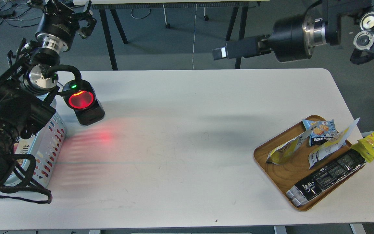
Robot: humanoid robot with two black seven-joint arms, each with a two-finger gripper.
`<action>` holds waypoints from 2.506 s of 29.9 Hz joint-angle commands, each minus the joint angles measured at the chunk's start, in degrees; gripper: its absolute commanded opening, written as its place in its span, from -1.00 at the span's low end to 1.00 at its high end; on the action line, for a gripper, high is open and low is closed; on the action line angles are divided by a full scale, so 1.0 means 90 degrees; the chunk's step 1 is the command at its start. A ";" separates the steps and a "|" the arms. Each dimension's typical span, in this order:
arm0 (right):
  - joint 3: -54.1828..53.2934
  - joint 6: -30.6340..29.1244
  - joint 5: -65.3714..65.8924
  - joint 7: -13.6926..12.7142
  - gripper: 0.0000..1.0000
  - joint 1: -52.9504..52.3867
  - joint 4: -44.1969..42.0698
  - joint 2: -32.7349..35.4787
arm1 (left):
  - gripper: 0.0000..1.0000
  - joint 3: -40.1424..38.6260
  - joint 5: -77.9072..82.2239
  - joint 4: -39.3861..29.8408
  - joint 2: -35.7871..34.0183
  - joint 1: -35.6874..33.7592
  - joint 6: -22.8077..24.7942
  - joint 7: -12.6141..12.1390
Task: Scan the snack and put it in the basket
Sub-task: 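Move the right gripper over the yellow-and-white snack bag on the tray, then lower the right gripper and grasp the yellow-and-white snack bag, then carry the bag toward the scanner and set it upright on the table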
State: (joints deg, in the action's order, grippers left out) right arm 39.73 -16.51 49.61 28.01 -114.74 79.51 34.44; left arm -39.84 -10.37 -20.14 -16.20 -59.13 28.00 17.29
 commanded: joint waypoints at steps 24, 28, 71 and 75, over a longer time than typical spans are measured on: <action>0.2441 0.1678 0.6440 -0.0001 0.85 0.0072 0.1216 0.0402 | 0.99 0.0032 0.0020 0.0069 -0.0114 0.0086 0.0000 0.0012; 0.2305 0.1688 0.6353 -0.0001 0.83 0.0590 0.0376 0.0295 | 0.99 0.0042 0.0020 0.0069 -0.0094 0.0086 0.0000 0.0012; 0.0967 0.1590 0.5397 -0.0001 -1.00 0.0083 0.0423 -0.0290 | 0.99 0.0061 0.0020 0.0079 -0.0094 0.0047 0.0000 0.0012; 0.0673 0.1590 0.4898 -0.0001 -1.00 0.0112 0.0267 -0.1149 | 0.99 0.0071 0.0030 0.0079 -0.0104 0.0037 0.0000 -0.0008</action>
State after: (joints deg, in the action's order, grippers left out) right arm 47.30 -2.20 96.42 28.00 -113.90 82.90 28.84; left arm -39.29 -10.20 -19.42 -17.00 -58.75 28.00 17.40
